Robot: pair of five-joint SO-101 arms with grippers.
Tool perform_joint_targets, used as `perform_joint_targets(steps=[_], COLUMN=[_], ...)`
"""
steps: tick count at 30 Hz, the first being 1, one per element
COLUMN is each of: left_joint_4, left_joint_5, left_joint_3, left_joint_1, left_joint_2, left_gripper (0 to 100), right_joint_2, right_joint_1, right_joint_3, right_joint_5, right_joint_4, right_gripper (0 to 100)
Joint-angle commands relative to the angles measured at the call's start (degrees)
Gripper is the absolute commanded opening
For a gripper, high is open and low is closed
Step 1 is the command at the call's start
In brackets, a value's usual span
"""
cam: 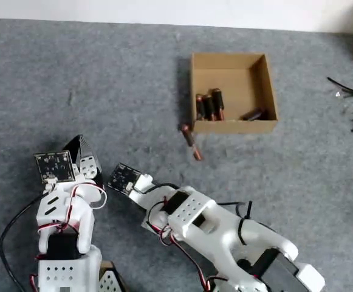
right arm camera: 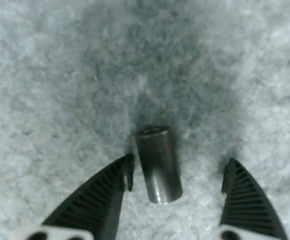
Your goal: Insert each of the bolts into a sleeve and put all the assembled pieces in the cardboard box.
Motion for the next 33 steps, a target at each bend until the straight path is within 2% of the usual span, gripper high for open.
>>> perform_joint_targets(steps=[1,7,12,18,30,33], left_joint_4=[-1.4,-1.4,-1.4,-1.4,-1.5,-1.6], left_joint_5=[-0.3,-0.3,-0.3,-0.3,-0.1,-0.2], left_joint_3=[1.1,1.1,1.1,1.1,1.1,1.1], left_joint_1=[-0.6,-0.6,-0.6,-0.6,-0.2,2.9], left_joint_2=[-0.1,-0.1,-0.1,-0.1,-0.1,0.0], left_gripper=[1,1,1,1,1,1], right_joint_2=[0.3,0.3,0.3,-2.8,-29.8,-35.8], right_joint_1=[-0.1,-0.1,0.0,5.1,18.2,21.8], right_joint_3=[-1.0,-1.0,-1.0,-1.0,8.8,13.0], right_joint_5=[1.8,1.9,2.0,1.7,-1.1,-1.1], right_joint_4=[1.5,1.5,1.2,0.5,0.4,0.4], right_gripper=[26.0,23.6,0.0,0.5,0.5,0.5])
